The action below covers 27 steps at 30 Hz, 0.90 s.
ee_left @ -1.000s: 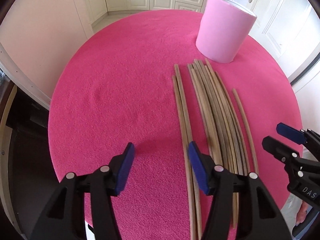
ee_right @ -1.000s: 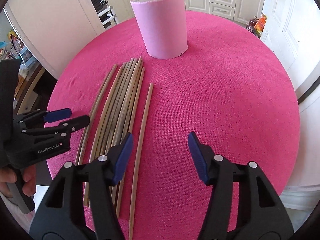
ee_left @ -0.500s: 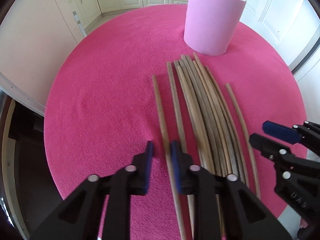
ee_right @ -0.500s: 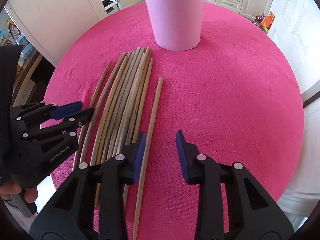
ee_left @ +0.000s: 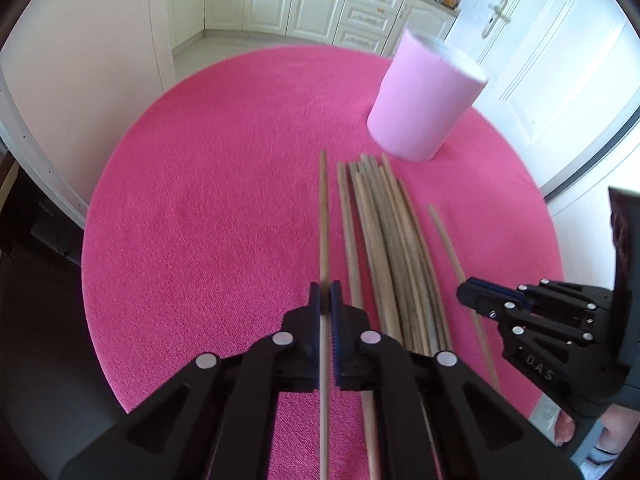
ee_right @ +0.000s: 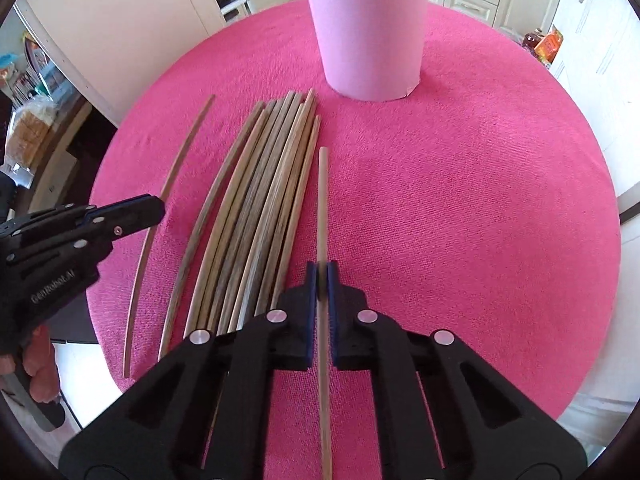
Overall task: Organize utensils
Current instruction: 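Lift the left gripper's chopstick into the pink cup while the right gripper inserts its own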
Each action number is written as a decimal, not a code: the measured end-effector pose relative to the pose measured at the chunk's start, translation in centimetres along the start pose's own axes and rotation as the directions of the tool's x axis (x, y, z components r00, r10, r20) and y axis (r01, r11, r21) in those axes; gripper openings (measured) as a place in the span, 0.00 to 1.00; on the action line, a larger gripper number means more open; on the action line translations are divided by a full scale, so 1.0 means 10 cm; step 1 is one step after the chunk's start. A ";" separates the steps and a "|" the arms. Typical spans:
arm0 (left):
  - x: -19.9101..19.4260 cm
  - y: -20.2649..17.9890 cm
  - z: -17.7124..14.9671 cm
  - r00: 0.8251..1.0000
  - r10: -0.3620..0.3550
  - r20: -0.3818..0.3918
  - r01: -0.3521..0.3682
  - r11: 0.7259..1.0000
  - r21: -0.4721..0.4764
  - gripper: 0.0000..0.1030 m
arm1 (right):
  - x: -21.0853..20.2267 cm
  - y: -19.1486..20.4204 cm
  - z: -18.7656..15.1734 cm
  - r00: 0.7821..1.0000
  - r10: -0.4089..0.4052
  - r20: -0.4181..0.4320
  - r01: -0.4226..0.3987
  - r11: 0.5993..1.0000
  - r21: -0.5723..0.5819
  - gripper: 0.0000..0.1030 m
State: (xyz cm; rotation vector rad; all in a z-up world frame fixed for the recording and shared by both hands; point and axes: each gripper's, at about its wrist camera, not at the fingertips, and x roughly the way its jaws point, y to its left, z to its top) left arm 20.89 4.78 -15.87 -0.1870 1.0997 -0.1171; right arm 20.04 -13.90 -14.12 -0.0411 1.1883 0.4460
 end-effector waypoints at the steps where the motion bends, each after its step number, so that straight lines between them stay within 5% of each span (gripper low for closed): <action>1: -0.04 -0.01 0.01 1.000 -0.004 0.018 0.004 1.000 0.000 0.05 | -0.05 -0.02 -0.01 0.999 0.024 0.021 -0.024 1.000 0.002 0.05; 5: -0.30 -0.10 0.05 0.990 -0.050 0.131 0.046 0.998 0.036 0.05 | -0.31 -0.07 -0.05 0.987 0.091 0.134 -0.092 0.996 -0.005 0.05; 8: -0.52 -0.29 0.12 0.962 -0.076 0.261 0.055 0.995 0.087 0.05 | -0.57 -0.13 0.03 0.963 0.122 0.240 -0.124 0.992 -0.009 0.05; 13: -0.76 -0.66 0.30 0.856 -0.097 0.508 0.007 0.984 0.177 0.05 | -1.03 -0.20 0.19 0.890 0.141 0.433 -0.148 0.989 -0.019 0.05; 16: -0.87 -0.86 0.44 0.771 -0.116 0.626 -0.022 0.978 0.208 0.05 | -1.29 -0.24 0.34 0.817 0.121 0.564 -0.131 0.991 -0.023 0.05; 23: -0.86 -1.17 0.94 0.574 -0.161 0.803 -0.019 0.978 0.209 0.05 | -1.56 -0.44 0.68 0.585 0.116 0.803 -0.134 0.990 -0.045 0.05; 27: -0.92 -1.26 1.18 0.502 -0.162 0.850 -0.007 0.982 0.191 0.05 | -1.55 -0.57 0.89 0.479 0.098 0.872 -0.136 0.990 -0.037 0.05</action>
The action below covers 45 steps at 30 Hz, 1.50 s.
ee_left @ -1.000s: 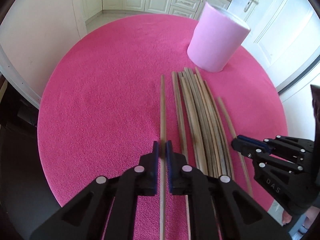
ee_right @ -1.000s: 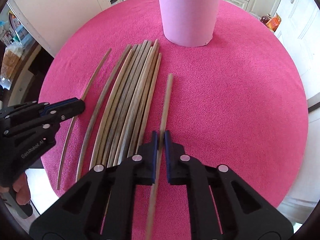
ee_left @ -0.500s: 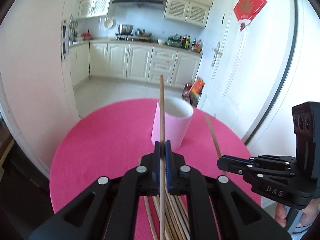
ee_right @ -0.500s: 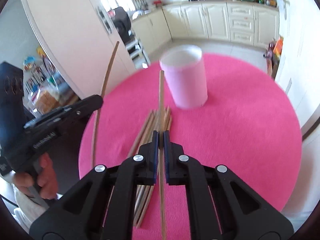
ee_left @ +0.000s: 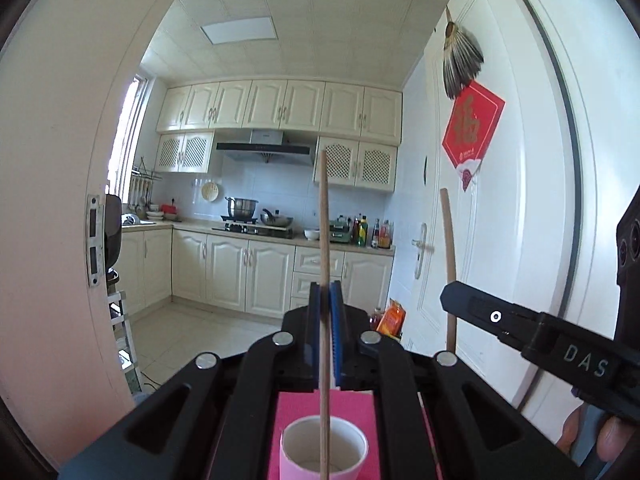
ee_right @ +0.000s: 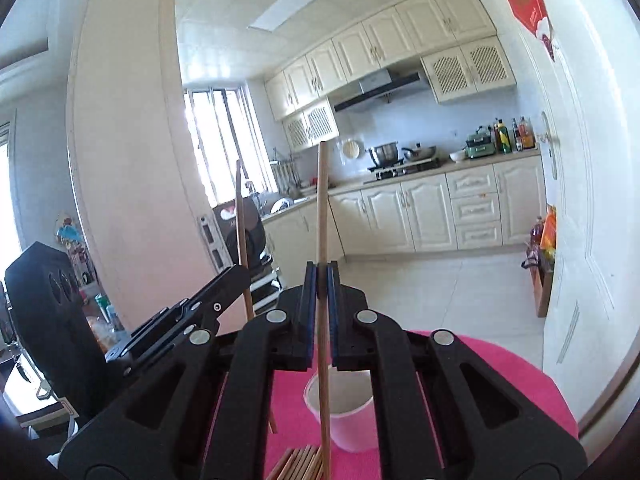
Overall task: Organize utensils
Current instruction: 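Lift the left gripper's chopstick into the pink cup while the right gripper inserts its own, then open the left gripper over the cup while the right gripper releases and withdraws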
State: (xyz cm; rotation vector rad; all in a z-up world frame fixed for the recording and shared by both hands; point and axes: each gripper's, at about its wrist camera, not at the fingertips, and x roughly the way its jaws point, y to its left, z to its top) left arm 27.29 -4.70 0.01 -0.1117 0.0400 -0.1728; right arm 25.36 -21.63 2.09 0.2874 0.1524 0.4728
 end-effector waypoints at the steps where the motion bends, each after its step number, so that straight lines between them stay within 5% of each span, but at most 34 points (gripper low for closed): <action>1: 0.08 -0.02 0.00 1.000 0.000 0.014 0.001 1.000 -0.004 0.05 | 0.05 -0.04 0.01 1.000 0.002 0.023 -0.002 1.000 0.008 0.05; 7: 0.45 0.05 -0.12 0.999 0.026 0.024 -0.026 1.000 -0.001 0.05 | 0.27 -0.24 0.01 0.989 -0.027 0.147 0.021 0.999 0.039 0.06; 21: 0.65 0.25 -0.50 0.995 0.059 -0.083 -0.056 0.998 0.036 0.06 | 0.50 -0.38 -0.41 0.998 -0.017 0.060 0.015 1.000 0.022 0.06; 24: 0.61 0.22 -0.51 0.993 0.074 -0.090 -0.069 0.996 0.057 0.30 | 0.47 -0.36 -0.44 0.999 -0.016 0.044 0.016 1.000 0.015 0.06; 36: 0.28 0.25 -0.41 0.990 0.115 -0.087 -0.108 0.991 0.080 0.44 | 0.37 -0.20 -0.48 0.998 -0.054 -0.020 0.054 0.999 0.005 0.07; 38: 0.20 0.28 -0.39 0.989 0.118 -0.085 -0.111 0.991 0.079 0.45 | 0.34 -0.16 -0.48 0.998 -0.065 -0.026 0.065 0.998 0.001 0.12; 41: 0.08 0.31 -0.33 0.987 0.135 -0.085 -0.129 0.989 0.076 0.49 | 0.24 -0.12 -0.46 0.996 -0.094 -0.012 0.094 0.996 0.010 0.45; 45: -0.11 0.38 -0.26 0.985 0.145 -0.095 -0.139 0.988 0.067 0.51 | 0.10 -0.05 -0.41 0.993 -0.116 -0.015 0.116 0.993 0.007 0.45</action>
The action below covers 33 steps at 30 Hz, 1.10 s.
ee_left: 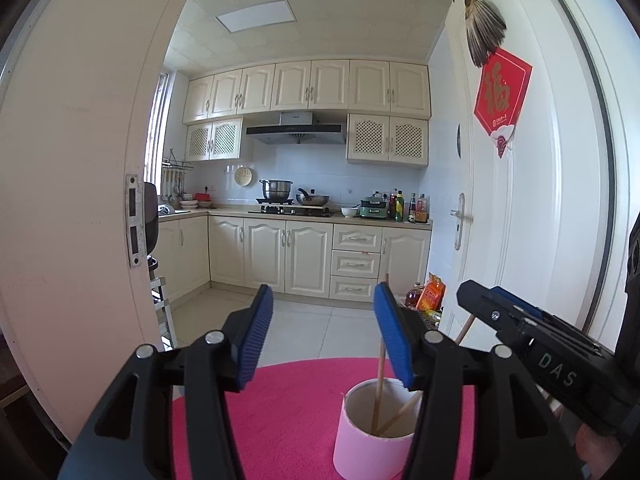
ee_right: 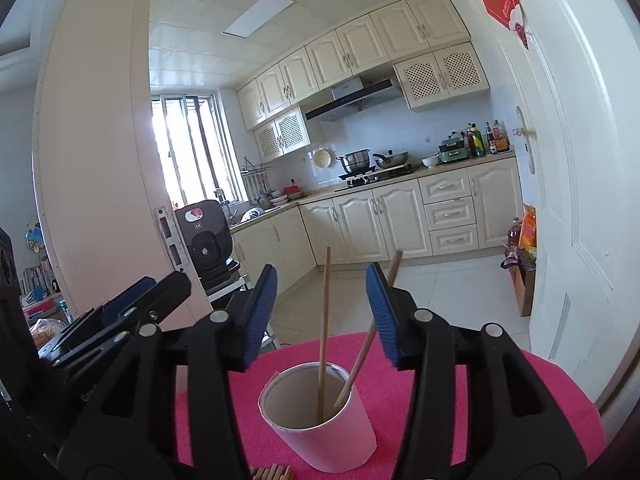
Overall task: Organize utensils
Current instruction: 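Open the left gripper over the cup while the right gripper releases and withdraws, then grasp another chopstick from the pile with the left gripper while the right gripper grasps one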
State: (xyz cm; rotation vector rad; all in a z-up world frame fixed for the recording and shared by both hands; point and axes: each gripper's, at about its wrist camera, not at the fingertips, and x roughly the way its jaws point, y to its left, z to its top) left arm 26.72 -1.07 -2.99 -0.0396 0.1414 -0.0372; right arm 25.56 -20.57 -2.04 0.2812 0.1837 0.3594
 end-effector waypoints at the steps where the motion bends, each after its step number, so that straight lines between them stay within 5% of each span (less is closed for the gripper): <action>1: -0.05 0.02 0.01 1.000 0.006 -0.003 -0.006 1.000 0.002 0.51 | -0.04 0.02 0.01 1.000 -0.006 0.000 0.006 1.000 -0.003 0.46; 9: -0.41 0.19 -0.02 0.991 0.036 -0.126 -0.034 0.999 0.020 0.57 | -0.42 0.13 0.05 0.996 -0.068 -0.055 0.066 0.997 -0.031 0.48; 14: -0.47 0.27 -0.22 0.954 0.047 -0.297 -0.036 0.998 0.041 0.57 | -0.57 0.16 -0.06 0.984 -0.107 -0.144 0.102 0.994 -0.044 0.48; 18: -0.43 0.34 -0.49 0.878 0.035 -0.478 -0.017 0.999 0.042 0.57 | -0.56 0.19 -0.26 0.952 -0.117 -0.283 0.103 0.993 -0.064 0.48; 23: -0.31 0.46 -0.93 0.705 0.003 -0.709 -0.006 1.000 -0.003 0.57 | -0.42 0.24 -0.65 0.852 -0.144 -0.503 0.101 0.989 -0.112 0.50; 26: -0.28 0.51 -1.15 0.619 -0.030 -0.785 -0.008 0.999 -0.045 0.57 | -0.36 0.26 -0.90 0.777 -0.140 -0.613 0.088 0.990 -0.115 0.50; 29: -0.28 0.48 -1.30 0.576 -0.029 -0.817 -0.003 0.999 -0.038 0.56 | -0.33 0.30 -1.07 0.726 -0.137 -0.674 0.084 0.990 -0.110 0.50; 33: -0.29 0.38 -1.39 0.551 -0.010 -0.835 0.008 1.000 -0.007 0.50 | -0.34 0.37 -1.18 0.677 -0.135 -0.724 0.072 0.991 -0.117 0.50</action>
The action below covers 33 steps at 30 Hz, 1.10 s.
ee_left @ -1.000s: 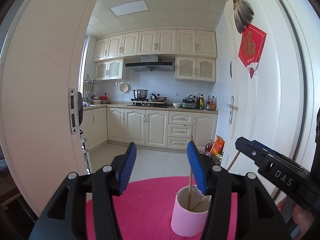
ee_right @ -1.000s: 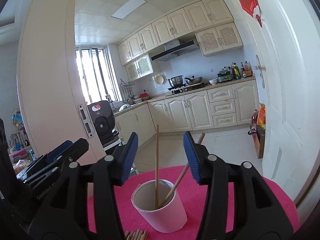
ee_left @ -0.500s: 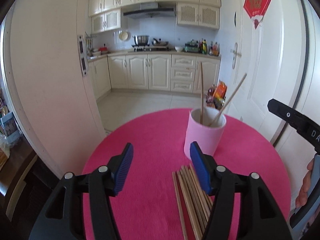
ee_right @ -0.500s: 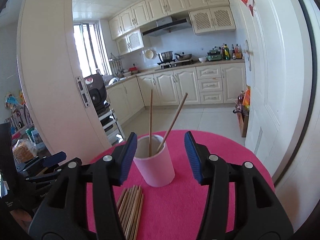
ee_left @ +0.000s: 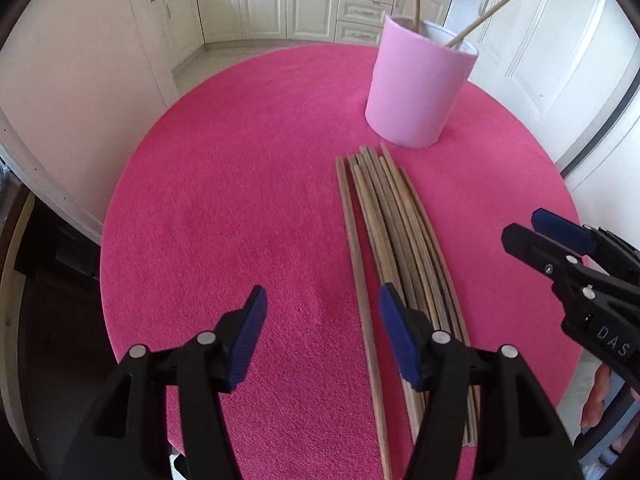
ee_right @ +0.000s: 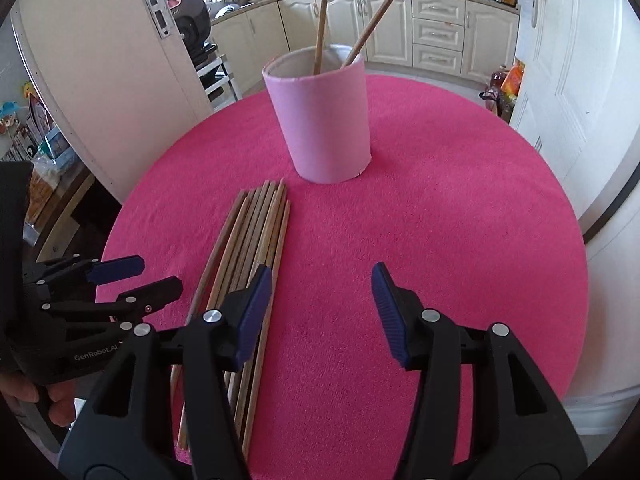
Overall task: Organize utensils
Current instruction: 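Grasp another chopstick from the pile with the left gripper while the right gripper grasps one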
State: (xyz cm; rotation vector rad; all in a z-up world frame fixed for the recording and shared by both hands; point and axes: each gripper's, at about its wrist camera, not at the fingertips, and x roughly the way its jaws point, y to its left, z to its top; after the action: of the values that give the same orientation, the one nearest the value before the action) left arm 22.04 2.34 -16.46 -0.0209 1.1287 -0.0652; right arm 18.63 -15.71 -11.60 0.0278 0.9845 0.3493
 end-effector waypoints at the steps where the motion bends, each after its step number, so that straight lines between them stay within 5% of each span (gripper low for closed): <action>1: 0.02 -0.03 0.00 1.000 0.008 -0.015 -0.007 1.000 0.011 0.42 | 0.01 0.02 -0.01 1.000 0.000 -0.011 0.000 1.000 -0.007 0.50; 7: 0.16 -0.11 -0.02 0.998 -0.015 -0.068 0.015 1.000 0.009 0.20 | 0.08 0.07 0.00 0.997 0.017 -0.079 -0.019 1.000 -0.023 0.50; 11: 0.18 -0.15 0.03 0.997 -0.018 -0.072 0.018 1.000 0.006 0.19 | 0.16 0.12 -0.01 0.992 0.027 -0.120 -0.031 0.999 -0.036 0.34; 19: 0.28 -0.27 0.10 0.995 -0.015 -0.095 0.016 1.000 0.008 0.18 | 0.32 0.21 0.03 0.981 0.020 -0.191 -0.031 0.998 -0.055 0.26; 21: 0.29 -0.25 0.11 0.996 -0.019 -0.086 0.018 1.000 -0.011 0.07 | 0.36 0.23 0.05 0.979 0.022 -0.204 -0.034 0.998 -0.056 0.23; 33: 0.25 -0.13 0.12 0.996 -0.048 -0.077 0.043 0.997 -0.065 0.07 | 0.53 0.37 0.11 0.965 -0.035 -0.262 0.011 0.995 -0.095 0.13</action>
State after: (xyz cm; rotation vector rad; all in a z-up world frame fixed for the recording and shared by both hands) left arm 24.13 0.87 -18.20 -0.1012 1.2087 -0.0716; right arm 21.13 -10.50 -14.62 -0.1178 1.2296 0.3838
